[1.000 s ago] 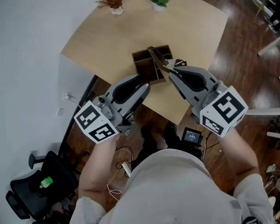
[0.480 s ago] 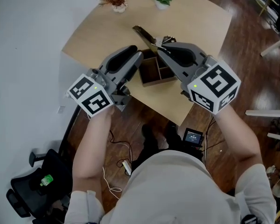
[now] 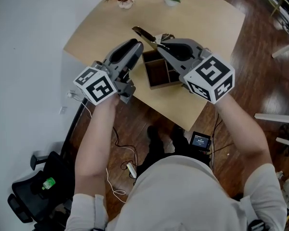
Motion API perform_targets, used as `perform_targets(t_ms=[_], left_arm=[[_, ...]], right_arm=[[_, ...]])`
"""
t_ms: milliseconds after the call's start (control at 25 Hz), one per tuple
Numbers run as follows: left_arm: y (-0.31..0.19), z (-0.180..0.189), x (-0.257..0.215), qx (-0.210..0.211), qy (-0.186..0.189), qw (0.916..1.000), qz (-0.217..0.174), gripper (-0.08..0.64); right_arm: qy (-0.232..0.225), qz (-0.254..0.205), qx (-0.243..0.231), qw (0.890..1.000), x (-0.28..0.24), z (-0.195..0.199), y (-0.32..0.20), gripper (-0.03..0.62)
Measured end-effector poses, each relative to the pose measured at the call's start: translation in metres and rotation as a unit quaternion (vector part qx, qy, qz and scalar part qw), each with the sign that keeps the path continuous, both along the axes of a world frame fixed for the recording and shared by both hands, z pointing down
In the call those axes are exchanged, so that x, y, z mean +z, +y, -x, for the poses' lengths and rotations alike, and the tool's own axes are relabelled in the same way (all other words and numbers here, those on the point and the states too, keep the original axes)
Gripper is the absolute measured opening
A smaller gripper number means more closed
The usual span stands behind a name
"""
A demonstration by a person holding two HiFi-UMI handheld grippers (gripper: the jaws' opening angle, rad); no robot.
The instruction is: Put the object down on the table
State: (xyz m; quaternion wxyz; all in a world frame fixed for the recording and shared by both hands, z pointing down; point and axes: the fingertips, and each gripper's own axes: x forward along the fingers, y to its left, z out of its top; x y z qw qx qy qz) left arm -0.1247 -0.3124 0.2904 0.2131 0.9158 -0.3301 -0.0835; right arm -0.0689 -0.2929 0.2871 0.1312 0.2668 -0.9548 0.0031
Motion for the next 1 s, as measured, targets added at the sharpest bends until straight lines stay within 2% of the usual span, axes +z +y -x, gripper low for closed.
perform_targets(t_ms=[160,400,680,840,1000], left_arm=[[-0.016,0.012,0.008,-0.018,0.017,0.9997,0.004,0.087],[-0.039,0.031,0.018,-0.045,0.059,0.9968,0.03,0.087],[-0.042,0.039,0.036,-0.039,0.086,0.9946,0.045,0.087],[-0.037,0.029,0.045,-0.009,0.074,0.9961,0.046,0.087],[-0.038,0.031,0.052,-0.008,0.077,0.9958,0.049,0.087]], right_arm=[[0.009,0.002,-0.011,1.0,0.021,0.004,-0.013,0.009],[0.025,0.001,-0.032,0.999,0.05,0.016,-0.026,0.009],[0.026,0.014,-0.053,0.998,0.076,0.019,-0.036,0.009],[0.025,0.029,-0.061,0.997,0.093,0.021,-0.038,0.009],[0.024,0.04,-0.07,0.996,0.104,0.024,-0.04,0.009]])
